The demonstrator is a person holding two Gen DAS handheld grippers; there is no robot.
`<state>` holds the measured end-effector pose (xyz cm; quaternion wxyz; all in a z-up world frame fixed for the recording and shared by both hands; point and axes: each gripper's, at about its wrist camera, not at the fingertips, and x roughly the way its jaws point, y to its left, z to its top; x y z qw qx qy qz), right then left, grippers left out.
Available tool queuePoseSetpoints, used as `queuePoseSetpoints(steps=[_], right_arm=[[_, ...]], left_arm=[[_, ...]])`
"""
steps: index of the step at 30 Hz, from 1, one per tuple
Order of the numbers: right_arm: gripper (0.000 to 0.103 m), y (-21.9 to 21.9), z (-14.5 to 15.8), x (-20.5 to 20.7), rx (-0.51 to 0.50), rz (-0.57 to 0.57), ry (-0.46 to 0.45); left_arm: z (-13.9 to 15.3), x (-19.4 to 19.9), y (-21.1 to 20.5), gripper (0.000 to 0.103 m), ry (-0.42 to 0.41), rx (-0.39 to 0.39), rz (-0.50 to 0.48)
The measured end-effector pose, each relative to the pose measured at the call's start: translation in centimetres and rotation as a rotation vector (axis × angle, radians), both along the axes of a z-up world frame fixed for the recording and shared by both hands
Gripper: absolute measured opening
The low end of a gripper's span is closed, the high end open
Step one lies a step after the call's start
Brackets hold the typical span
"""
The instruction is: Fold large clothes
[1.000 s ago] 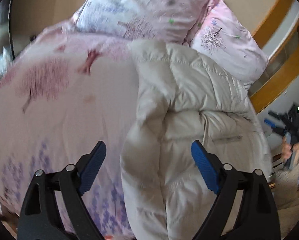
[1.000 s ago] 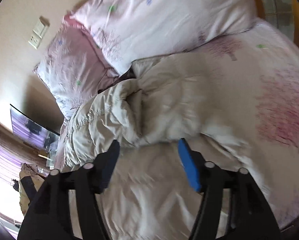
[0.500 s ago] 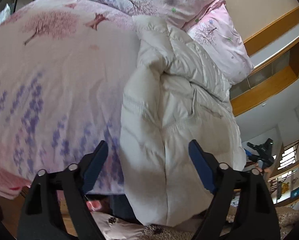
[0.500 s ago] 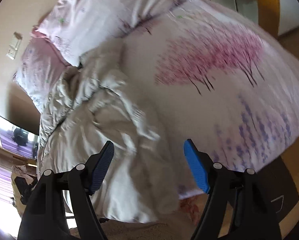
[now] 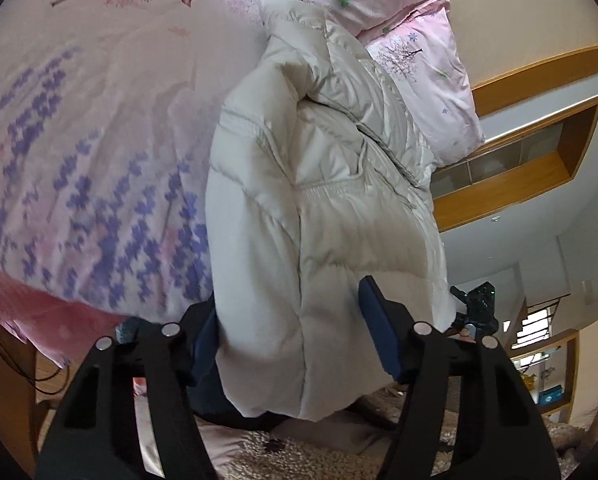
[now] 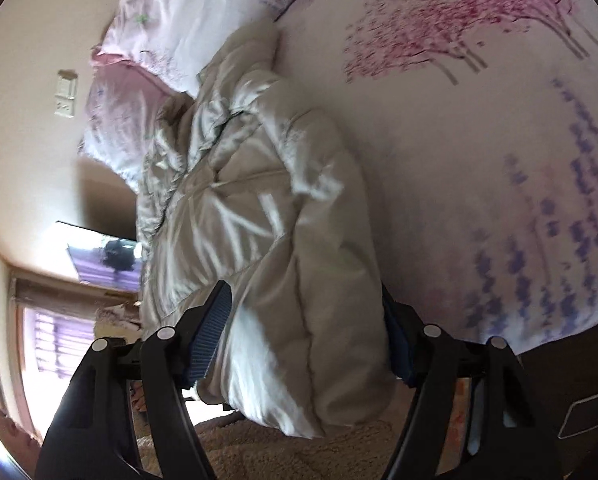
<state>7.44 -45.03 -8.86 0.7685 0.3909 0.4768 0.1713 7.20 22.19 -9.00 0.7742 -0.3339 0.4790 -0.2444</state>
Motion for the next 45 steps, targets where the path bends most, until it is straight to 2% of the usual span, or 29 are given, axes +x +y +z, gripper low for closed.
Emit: queuePoseSetpoints(steps=[7, 13, 15, 17, 20, 22, 26, 34, 39, 45], right_arm=[[0.067, 1.4, -0.3, 0.0, 0.039, 0.038, -0.012], [0.066, 2.4, -0.6, 0.3, 0.048, 0.059, 0.0], [0.053, 2.5, -0.5, 0.3, 0.034, 0.056, 0.009], [0.033, 2.5, -0.5, 0.2, 0.04, 0.049, 0.012], [0.023, 2.6, 0.1, -0.2, 0.025, 0.035, -0.014], [0.019, 3.0, 0.8, -0.4, 0.002, 0.03, -0.032], [0.016, 3.5, 2.9, -0.4, -0.031, 0.015, -0.098], [0.014, 4.0, 8.2, -0.7, -0.018, -0.031, -0.301], [0.014, 4.9, 11.1, -0.3, 0.013, -0.071, -0.423], [0.014, 5.5, 14.0, 1.1, -0.003, -0.119, -0.537]], left_arm=[[-0.6, -1.4, -1.5, 0.062, 0.019, -0.043, -0.042], [-0.8, -1.5, -2.6, 0.06, 0.031, -0.028, -0.055], [-0.8, -1.4, -2.7, 0.05, 0.033, -0.019, -0.05], [-0.5, -1.4, -2.7, 0.036, 0.031, -0.014, -0.043], [0.2, -1.6, -2.6, 0.024, 0.003, -0.001, -0.037], [0.7, -1.5, -2.7, 0.02, -0.016, 0.014, -0.034], [2.1, -1.4, -3.1, 0.015, -0.065, 0.044, -0.024], [7.0, -0.6, -1.6, 0.012, -0.238, 0.019, 0.052], [10.4, 1.7, -0.4, 0.012, -0.332, 0.007, 0.111], [13.2, 5.1, 0.3, 0.012, -0.378, 0.003, 0.149]])
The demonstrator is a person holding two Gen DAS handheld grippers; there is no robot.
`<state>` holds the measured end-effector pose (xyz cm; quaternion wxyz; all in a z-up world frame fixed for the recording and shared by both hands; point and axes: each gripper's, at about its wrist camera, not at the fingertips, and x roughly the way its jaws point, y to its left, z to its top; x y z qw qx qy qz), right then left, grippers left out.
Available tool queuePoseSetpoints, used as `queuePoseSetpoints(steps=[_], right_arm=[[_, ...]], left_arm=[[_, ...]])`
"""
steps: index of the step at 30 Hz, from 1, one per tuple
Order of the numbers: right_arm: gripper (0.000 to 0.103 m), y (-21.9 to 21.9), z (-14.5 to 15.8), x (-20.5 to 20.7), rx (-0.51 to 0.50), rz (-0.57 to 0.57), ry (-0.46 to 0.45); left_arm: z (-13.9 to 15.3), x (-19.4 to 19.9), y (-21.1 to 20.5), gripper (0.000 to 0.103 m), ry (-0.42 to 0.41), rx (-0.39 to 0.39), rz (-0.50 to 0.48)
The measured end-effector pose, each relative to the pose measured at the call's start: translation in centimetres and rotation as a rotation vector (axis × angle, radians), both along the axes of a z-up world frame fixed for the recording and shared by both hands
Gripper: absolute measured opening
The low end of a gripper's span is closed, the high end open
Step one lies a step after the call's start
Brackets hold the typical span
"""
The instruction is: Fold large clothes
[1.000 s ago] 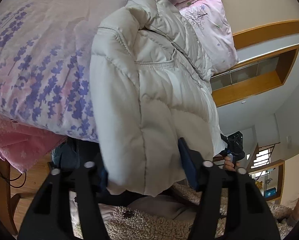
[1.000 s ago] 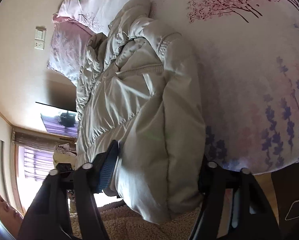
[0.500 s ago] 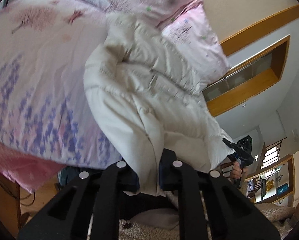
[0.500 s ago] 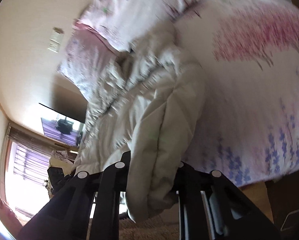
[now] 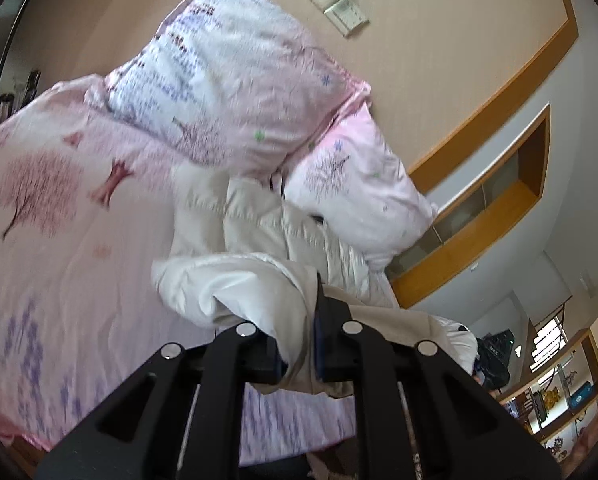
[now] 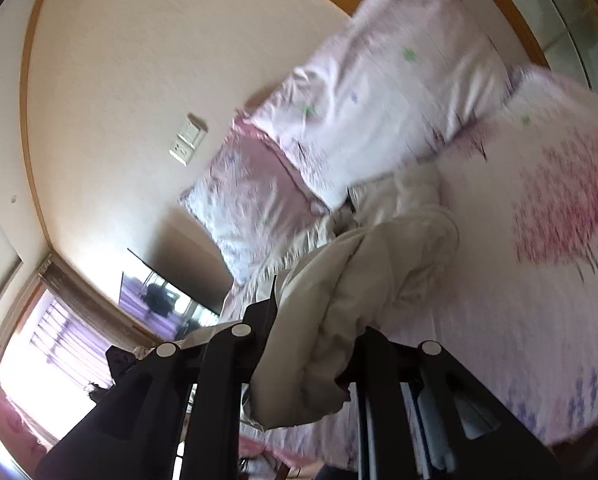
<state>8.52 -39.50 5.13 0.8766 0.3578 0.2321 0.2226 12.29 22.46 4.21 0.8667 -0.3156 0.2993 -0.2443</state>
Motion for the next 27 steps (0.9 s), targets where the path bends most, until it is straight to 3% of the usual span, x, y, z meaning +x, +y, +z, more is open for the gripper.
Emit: queuePoseSetpoints(steps=[10, 17, 20, 23, 27], right_arm=[[0.014, 1.8, 5.2, 6.6, -0.078, -0.117, -0.119], [0.014, 2.2, 6.1, 12.7, -0.077, -0.221, -0.108], [0.014, 2.4, 5.6, 15.8, -0.089, -0.289, -0.066], [0.015, 2.8, 4.3, 19.4, -0.135, -0.375, 0.034], [0.017, 3.3, 1.3, 24.6, -0.204, -0.453, 0.244]], left_arm=[[3.8, 9.1, -0.4, 0.012, -0.024, 0.001, 0.091], [4.8, 16.0, -0.8, 0.012, -0.012, 0.001, 0.152], [4.4, 19.6, -1.2, 0.012, 0.017, 0.012, 0.188], [2.4, 23.4, -1.8, 0.012, 0.099, 0.027, 0.229], [-1.2, 28.2, -2.6, 0.013, 0.247, 0.054, 0.276]])
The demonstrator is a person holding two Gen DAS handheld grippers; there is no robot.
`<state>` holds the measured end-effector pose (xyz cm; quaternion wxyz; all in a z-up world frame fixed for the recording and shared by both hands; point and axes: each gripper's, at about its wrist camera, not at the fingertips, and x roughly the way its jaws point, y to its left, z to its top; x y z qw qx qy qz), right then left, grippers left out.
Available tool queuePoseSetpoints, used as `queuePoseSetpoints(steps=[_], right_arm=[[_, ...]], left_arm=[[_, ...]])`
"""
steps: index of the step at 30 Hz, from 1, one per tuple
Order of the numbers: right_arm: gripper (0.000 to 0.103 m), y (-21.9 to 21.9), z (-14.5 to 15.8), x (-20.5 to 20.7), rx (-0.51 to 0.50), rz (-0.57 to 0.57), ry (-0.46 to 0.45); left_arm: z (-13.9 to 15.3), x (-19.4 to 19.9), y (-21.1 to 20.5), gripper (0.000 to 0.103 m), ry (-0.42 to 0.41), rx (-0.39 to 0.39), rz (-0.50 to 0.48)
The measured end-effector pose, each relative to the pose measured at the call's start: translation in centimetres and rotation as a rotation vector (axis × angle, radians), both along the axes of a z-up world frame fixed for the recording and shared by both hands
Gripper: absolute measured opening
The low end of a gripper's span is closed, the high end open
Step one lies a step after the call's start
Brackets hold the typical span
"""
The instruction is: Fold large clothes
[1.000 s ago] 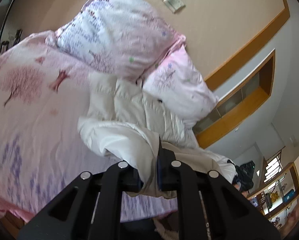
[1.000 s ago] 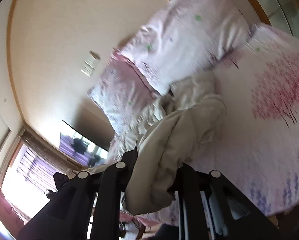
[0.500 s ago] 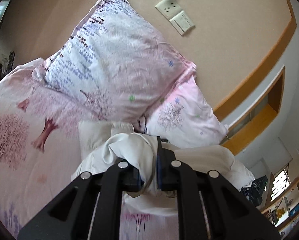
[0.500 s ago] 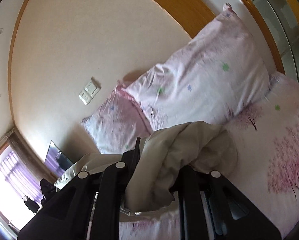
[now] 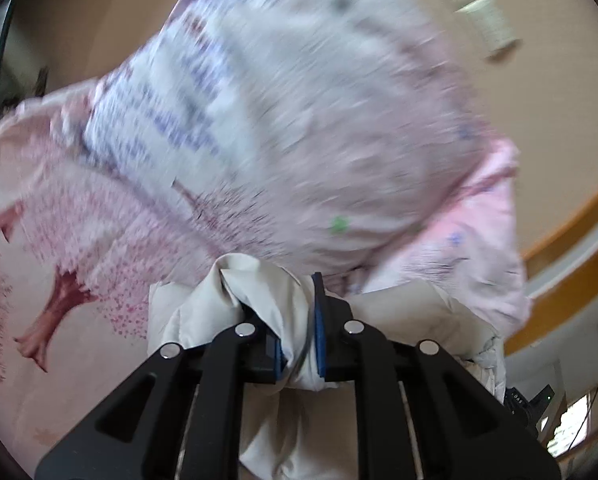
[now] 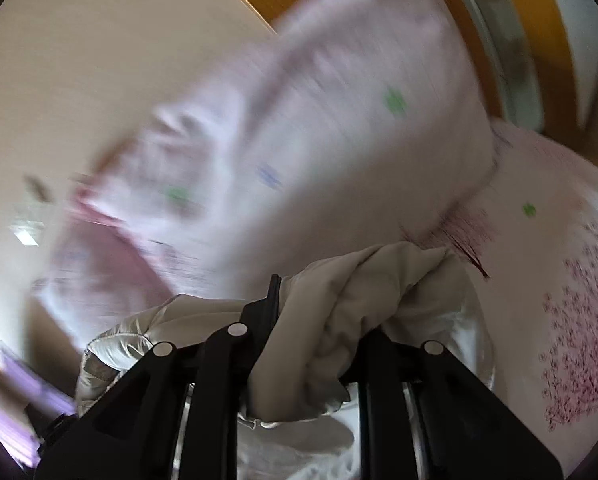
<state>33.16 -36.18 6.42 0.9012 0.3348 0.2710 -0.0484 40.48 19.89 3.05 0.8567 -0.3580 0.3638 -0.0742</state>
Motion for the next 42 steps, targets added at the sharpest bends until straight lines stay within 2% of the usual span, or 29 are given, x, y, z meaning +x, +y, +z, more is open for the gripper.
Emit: queuePoseSetpoints(steps=[1, 3, 8, 12, 15, 19, 22, 24, 25, 26, 28, 29, 30, 31, 34, 36, 39, 40, 42], right_arm=[[0.017, 0.1, -0.9, 1.5, -0.005, -0.012, 0.065], [0.017, 0.2, -2.0, 3.5, -0.011, -0.028, 0.129], [0.026, 0.7, -3.0, 6.2, -0.023, -0.057, 0.197], [0.038, 0.0, -3.1, 7.2, 0.059, -0.051, 0.218], [0.049, -1.3, -2.1, 6.1, 0.129, -0.038, 0.135], [0.055, -2.1, -0.3, 3.9, 0.136, -0.021, 0.02], [0.058, -2.0, 1.5, 2.5, 0.063, -0.062, -0.064], [0.061, -2.1, 2.1, 1.7, 0.039, -0.09, -0.081], [0.064, -2.0, 2.6, 1.2, -0.007, -0.127, -0.092], [0.072, -1.8, 3.3, 0.3, -0.074, -0.176, -0.124], [0.074, -1.7, 4.5, -1.3, -0.155, -0.25, -0.19], [0.074, -1.3, 5.0, -1.8, -0.208, -0.25, -0.202], [0.074, -0.7, 5.2, -1.8, -0.248, -0.226, -0.19], [0.074, 0.7, 5.2, -1.5, -0.311, -0.14, -0.166], [0.072, 5.2, 3.6, -1.1, -0.442, 0.08, -0.098], [0.071, 7.5, 2.7, -0.9, -0.486, 0.142, -0.065], [0.07, 9.8, 1.5, -0.9, -0.488, 0.237, -0.044], [0.069, 10.5, 1.3, -0.8, -0.487, 0.273, -0.034], [0.066, 12.2, 0.8, -1.1, -0.525, 0.305, -0.026]], left_arm=[[-0.6, 0.6, -0.1, 0.014, 0.02, 0.004, 0.007], [-1.4, 1.6, -0.2, 0.014, 0.041, 0.009, 0.018], [-2.5, 3.8, -0.4, 0.018, 0.096, 0.026, 0.051], [-3.3, 4.9, -0.7, 0.019, 0.151, 0.042, 0.058], [-3.4, 5.0, -0.6, 0.025, 0.145, 0.032, 0.041], [-3.4, 5.1, -0.5, 0.039, 0.139, -0.011, 0.022], [-3.1, 5.0, -0.6, 0.049, 0.125, -0.011, 0.008], [-2.8, 4.8, -0.7, 0.052, 0.121, 0.006, 0.003], [-2.7, 5.0, -1.1, 0.054, 0.122, 0.007, 0.001], [-2.6, 5.0, -1.1, 0.057, 0.121, 0.005, 0.0], [-2.3, 5.2, -1.4, 0.063, 0.103, -0.009, 0.001], [-2.1, 5.1, -1.2, 0.068, 0.089, -0.016, 0.003], [-1.7, 4.9, -1.1, 0.072, 0.07, -0.022, 0.009], [-1.2, 4.6, -0.9, 0.082, 0.036, -0.021, 0.016], [1.0, 3.8, -0.3, 0.084, -0.066, -0.017, 0.028], [2.4, 3.1, 0.1, 0.084, -0.119, -0.025, 0.035], [4.6, 1.5, -0.8, 0.084, -0.17, 0.074, -0.011], [5.0, 0.6, -1.9, 0.084, -0.18, 0.133, -0.056], [5.2, -0.7, -4.2, 0.084, -0.192, 0.19, -0.138]])
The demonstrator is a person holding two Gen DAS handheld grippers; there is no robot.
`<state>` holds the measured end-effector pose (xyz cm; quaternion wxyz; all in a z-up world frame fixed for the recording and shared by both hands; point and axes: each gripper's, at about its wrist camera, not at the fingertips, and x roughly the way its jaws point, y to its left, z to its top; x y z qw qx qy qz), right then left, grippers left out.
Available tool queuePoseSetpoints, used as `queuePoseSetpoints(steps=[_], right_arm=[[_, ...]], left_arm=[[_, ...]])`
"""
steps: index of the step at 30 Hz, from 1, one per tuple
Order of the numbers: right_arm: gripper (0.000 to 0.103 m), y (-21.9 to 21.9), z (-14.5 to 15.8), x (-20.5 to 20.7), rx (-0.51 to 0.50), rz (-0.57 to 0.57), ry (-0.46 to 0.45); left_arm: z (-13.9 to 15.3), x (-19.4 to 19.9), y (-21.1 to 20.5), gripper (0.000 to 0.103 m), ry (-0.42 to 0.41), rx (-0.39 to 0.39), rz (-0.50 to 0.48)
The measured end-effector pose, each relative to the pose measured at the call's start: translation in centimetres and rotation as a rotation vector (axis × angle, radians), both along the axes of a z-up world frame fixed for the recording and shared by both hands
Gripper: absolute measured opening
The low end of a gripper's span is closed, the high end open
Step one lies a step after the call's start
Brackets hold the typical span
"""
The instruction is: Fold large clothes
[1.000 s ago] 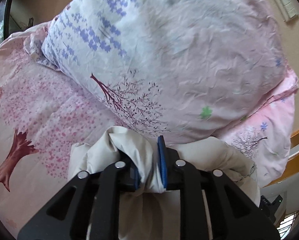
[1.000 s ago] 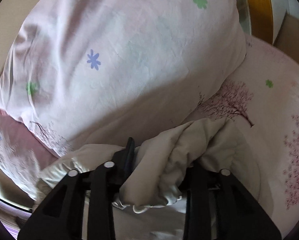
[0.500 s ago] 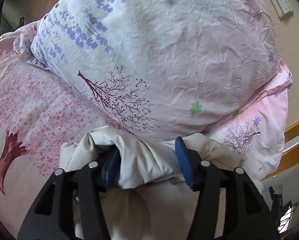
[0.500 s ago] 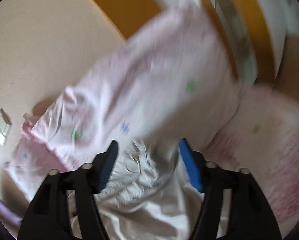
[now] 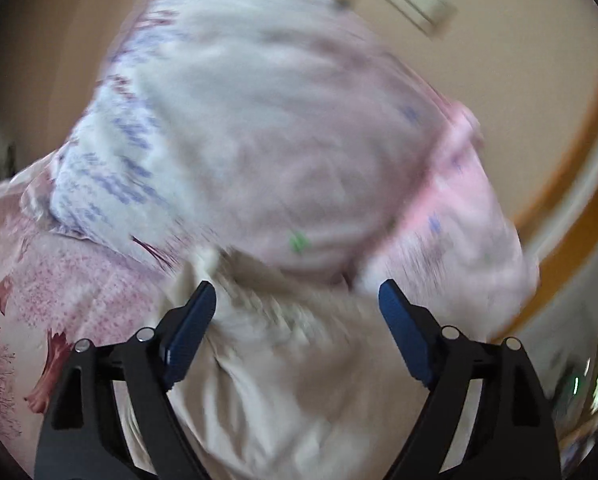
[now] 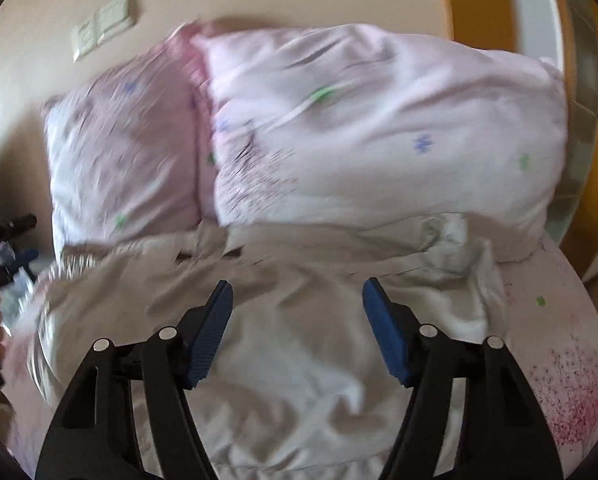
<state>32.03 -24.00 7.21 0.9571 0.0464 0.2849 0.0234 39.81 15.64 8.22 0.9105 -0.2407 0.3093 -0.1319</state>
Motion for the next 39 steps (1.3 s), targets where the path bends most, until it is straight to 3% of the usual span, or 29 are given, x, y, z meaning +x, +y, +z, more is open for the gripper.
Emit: queuePoseSetpoints(steps=[4, 8, 13, 18, 24, 30, 34, 39], right_arm=[[0.064, 2.3, -1.3, 0.5, -0.065, 0.032, 0.026], [0.064, 1.9, -3.3, 2.1, -0.067, -0.022, 0.116], [0.066, 0.8, -6.4, 4.5, -0.052, -0.049, 0.243], [0.07, 1.7, -7.6, 6.0, -0.121, -0.072, 0.268], [0.072, 2.1, -8.6, 7.0, -0.146, -0.091, 0.288], [0.071, -0.4, -6.7, 3.1, 0.004, -0.036, 0.205], [0.067, -4.0, -5.3, -0.4, 0.056, -0.1, 0.114], [0.066, -6.8, -6.4, -0.8, 0.043, -0.176, 0.16]], left_arm=[[-0.9, -2.4, -5.9, 0.084, 0.002, 0.166, -0.16], [-2.8, -1.5, -8.9, 0.084, 0.052, 0.302, -0.174], [-6.1, 1.4, -8.2, 0.083, 0.162, 0.316, -0.133], [-7.8, 3.2, -8.4, 0.083, 0.227, 0.307, -0.114], [-9.0, 4.3, -8.8, 0.084, 0.24, 0.333, -0.081], [-7.4, 0.5, -6.7, 0.08, 0.201, 0.221, -0.132], [-6.1, -2.6, -3.5, 0.08, 0.151, 0.241, -0.09], [-7.2, -2.6, -1.8, 0.08, 0.201, 0.302, -0.056]])
